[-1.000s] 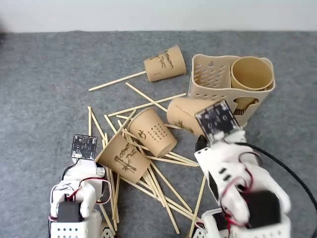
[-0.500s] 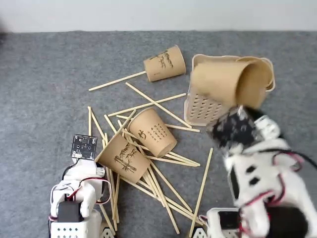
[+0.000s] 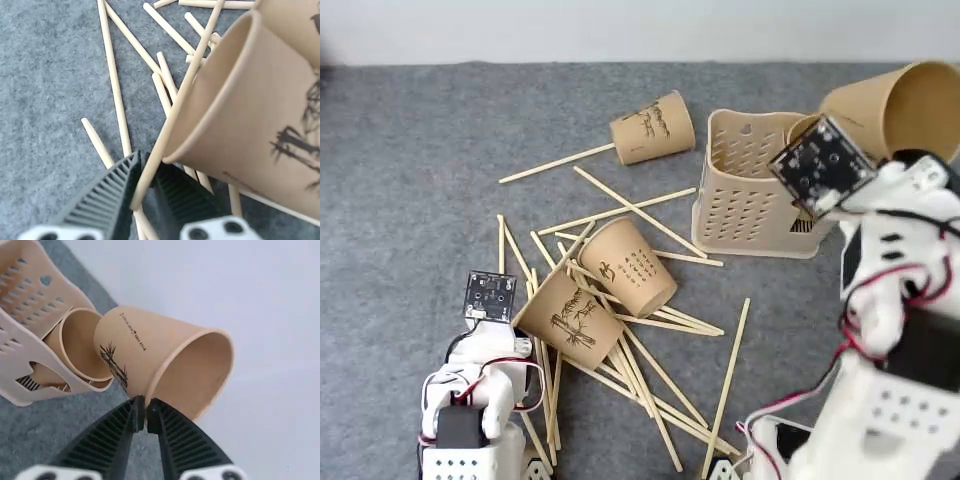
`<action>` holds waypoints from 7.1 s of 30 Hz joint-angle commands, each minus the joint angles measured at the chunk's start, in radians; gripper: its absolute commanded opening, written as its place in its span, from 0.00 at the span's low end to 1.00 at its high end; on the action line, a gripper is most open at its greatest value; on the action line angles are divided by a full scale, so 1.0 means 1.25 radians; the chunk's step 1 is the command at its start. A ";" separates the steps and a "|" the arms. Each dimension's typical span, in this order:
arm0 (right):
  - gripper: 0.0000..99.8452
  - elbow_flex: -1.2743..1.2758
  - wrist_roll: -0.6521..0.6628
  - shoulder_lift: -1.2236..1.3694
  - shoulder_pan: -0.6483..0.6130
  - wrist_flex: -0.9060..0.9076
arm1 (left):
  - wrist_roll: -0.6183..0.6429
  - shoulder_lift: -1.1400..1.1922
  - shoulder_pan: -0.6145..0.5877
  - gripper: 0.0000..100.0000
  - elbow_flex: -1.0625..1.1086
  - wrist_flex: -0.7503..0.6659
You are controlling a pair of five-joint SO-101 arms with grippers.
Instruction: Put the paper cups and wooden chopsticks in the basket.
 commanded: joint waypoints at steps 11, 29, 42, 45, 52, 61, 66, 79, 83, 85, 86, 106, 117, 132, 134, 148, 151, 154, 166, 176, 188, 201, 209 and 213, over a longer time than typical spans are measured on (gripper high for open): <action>0.02 -0.037 0.054 0.120 0.003 -0.024 | -0.001 -0.011 0.005 0.01 -0.015 0.004; 0.29 -0.085 -0.150 0.099 -0.106 0.029 | -0.001 -0.011 0.005 0.01 -0.015 0.004; 0.15 -0.058 -0.655 0.046 -0.461 0.327 | -0.001 -0.011 0.005 0.01 -0.015 0.004; 0.22 0.017 -0.671 0.069 -0.524 0.328 | -0.001 -0.011 0.005 0.01 -0.015 0.004; 0.32 0.133 -0.674 0.181 -0.638 0.252 | -0.001 -0.011 0.005 0.01 -0.015 0.004; 0.32 0.131 -0.741 0.391 -0.744 0.134 | -0.001 -0.011 0.005 0.01 -0.015 0.004; 0.34 0.131 -0.741 0.478 -0.752 0.062 | -0.001 -0.011 0.005 0.01 -0.015 0.004; 0.48 0.131 -0.779 0.649 -0.746 -0.075 | -0.001 -0.011 0.005 0.01 -0.015 0.004; 0.48 0.129 -0.779 0.694 -0.746 -0.085 | -0.001 -0.011 0.005 0.01 -0.015 0.004; 0.48 0.120 -0.779 0.711 -0.746 -0.072 | -0.001 -0.011 0.005 0.01 -0.015 0.004; 0.46 0.115 -0.779 0.716 -0.746 -0.062 | -0.001 -0.011 0.005 0.01 -0.015 0.004; 0.19 -0.226 -0.781 0.722 -0.747 0.365 | -0.001 -0.011 0.005 0.01 -0.015 0.004; 0.18 -0.336 -0.778 0.524 -0.748 0.446 | -0.001 -0.011 0.005 0.01 -0.015 0.004; 0.19 -0.336 -0.640 0.150 -0.428 0.439 | -0.001 -0.011 0.005 0.01 -0.015 0.004; 0.19 -0.336 -0.642 0.131 -0.375 0.439 | -0.001 -0.011 0.005 0.01 -0.015 0.004; 0.18 -0.216 -0.640 0.030 -0.234 0.369 | -0.001 -0.011 0.005 0.01 -0.015 0.004; 0.19 -0.137 -0.640 -0.041 -0.233 0.337 | -0.001 -0.011 0.005 0.01 -0.015 0.004; 0.19 -0.010 -0.640 -0.110 -0.229 0.234 | -0.001 -0.011 0.005 0.01 -0.015 0.004; 0.19 0.490 -0.642 -0.229 -0.181 -0.490 | -0.001 -0.011 0.005 0.01 -0.015 0.004; 0.19 0.555 -0.646 0.044 -0.095 -0.861 | -0.001 -0.011 0.005 0.01 -0.015 0.004; 0.24 0.572 -0.646 0.255 -0.095 -0.978 | -0.001 -0.011 0.005 0.01 -0.015 0.004; 0.42 0.576 -0.752 0.003 -0.123 -0.711 | -0.001 -0.011 0.005 0.01 -0.015 0.004; 0.42 0.577 -0.754 -0.132 -0.166 -0.632 | -0.001 -0.011 0.005 0.01 -0.015 0.004; 0.42 0.582 -0.754 -0.134 -0.166 -0.632 | -0.001 -0.011 0.005 0.01 -0.015 0.004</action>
